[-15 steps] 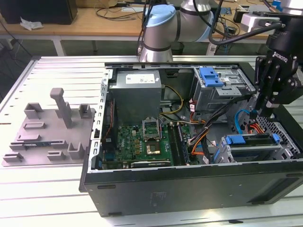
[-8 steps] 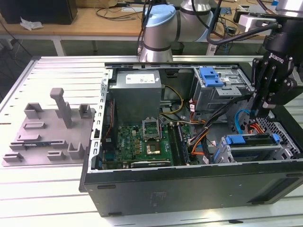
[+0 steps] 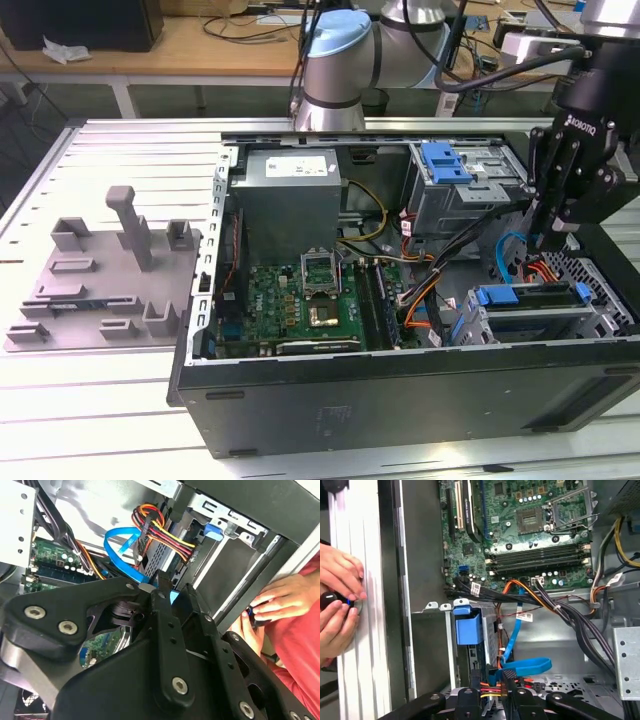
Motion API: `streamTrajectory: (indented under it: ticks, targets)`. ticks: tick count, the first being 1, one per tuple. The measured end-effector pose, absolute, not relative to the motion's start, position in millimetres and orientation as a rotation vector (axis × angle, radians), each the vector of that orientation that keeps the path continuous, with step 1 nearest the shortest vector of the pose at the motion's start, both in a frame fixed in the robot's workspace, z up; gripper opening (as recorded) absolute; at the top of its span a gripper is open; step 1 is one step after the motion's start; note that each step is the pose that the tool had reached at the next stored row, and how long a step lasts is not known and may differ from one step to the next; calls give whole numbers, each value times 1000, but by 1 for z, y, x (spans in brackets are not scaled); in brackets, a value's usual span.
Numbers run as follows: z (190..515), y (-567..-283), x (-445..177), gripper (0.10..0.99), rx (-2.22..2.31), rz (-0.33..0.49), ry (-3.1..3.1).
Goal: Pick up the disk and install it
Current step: 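Insert the second disk wire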
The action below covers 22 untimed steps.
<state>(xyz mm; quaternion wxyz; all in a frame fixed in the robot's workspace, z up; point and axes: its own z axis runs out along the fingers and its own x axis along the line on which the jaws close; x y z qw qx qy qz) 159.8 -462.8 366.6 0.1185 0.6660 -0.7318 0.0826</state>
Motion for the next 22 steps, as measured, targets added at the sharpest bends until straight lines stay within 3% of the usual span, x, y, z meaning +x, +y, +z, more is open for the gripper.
streamTrajectory:
  ticks: [22]
  targets:
    - [362, -454, 156, 302, 1944, 266, -2142]
